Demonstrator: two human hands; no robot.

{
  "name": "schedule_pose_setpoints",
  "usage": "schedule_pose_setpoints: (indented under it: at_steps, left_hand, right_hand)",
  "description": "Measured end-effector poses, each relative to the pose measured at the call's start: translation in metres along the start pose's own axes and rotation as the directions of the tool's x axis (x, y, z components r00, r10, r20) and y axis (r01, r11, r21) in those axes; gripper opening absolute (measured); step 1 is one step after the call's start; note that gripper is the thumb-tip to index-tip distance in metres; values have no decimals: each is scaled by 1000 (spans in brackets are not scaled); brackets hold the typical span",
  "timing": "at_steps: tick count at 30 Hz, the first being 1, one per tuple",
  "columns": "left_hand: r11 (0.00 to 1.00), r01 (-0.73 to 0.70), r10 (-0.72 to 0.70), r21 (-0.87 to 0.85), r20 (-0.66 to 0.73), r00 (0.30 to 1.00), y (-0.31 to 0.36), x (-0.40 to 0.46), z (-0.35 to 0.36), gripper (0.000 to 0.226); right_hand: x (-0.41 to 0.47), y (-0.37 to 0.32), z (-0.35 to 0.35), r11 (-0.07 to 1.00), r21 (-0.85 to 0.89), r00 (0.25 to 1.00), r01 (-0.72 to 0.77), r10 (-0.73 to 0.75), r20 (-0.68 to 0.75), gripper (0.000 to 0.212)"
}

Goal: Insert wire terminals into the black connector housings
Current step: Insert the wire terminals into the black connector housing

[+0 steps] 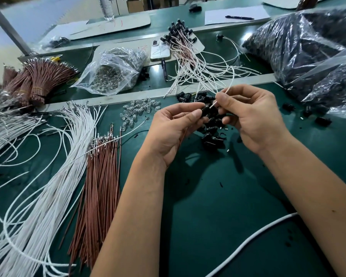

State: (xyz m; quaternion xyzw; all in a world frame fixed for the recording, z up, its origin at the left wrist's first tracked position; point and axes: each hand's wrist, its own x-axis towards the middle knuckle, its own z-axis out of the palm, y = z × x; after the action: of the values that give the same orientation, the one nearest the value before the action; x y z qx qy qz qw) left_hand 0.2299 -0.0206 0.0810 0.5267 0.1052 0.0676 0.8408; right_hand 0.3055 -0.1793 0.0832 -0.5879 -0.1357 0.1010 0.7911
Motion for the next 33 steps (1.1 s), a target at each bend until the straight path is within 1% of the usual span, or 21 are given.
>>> schedule_pose_setpoints:
  at_steps: [5,7,10,14,16,18,20,23,25,29,31,33]
  left_hand:
    - [1000,-5,5,12,5,1000,0,0,1,13]
    - [998,-10,10,66,3,1000,0,0,1,14]
    - [993,-25,21,119,39,999,1,-2,0,19]
    - [974,-70,46,215,117,992,3,-4,0,18]
    - [969,-72,49,237,100,994,2,-4,1,20]
    - [980,-55,47,191,50,998,2,-3,3,21]
    - [997,-22,22,68,-5,1000,3,-2,5,19]
    - [995,32,-36,-96,-39,999,4,1,5,15]
    - [988,56,-62,-147,-32,998,4,2,4,16]
    - [972,115,-117,-203,2,993,4,2,3,17]
    - [971,124,-127,-207,0,992,5,2,5,18]
    - [966,111,-119,-233,-20,993,7,2,5,20]
  right_hand:
    - [-1,2,2,999,-50,999,-7,9,34,14]
    - [-2,3,3,998,-60,999,-33,36,38,16]
    - [-3,2,5,997,-43,994,-59,63,94,14]
    - [-4,0,5,999,-43,989,-12,18,147,12]
    - [-5,2,6,998,-55,990,11,-3,138,11]
    - [-5,5,7,992,-120,995,44,-32,98,19]
    - [-5,7,8,966,-246,994,82,-63,87,24]
    - [-7,10,9,905,-395,980,154,-90,176,31]
    - [-9,10,10,894,-410,972,180,-96,216,27]
    - [-9,9,9,903,-383,963,197,-104,249,11]
    - [-10,8,10,895,-388,958,219,-122,261,10]
    - [-11,5,9,889,-395,946,230,-108,307,12]
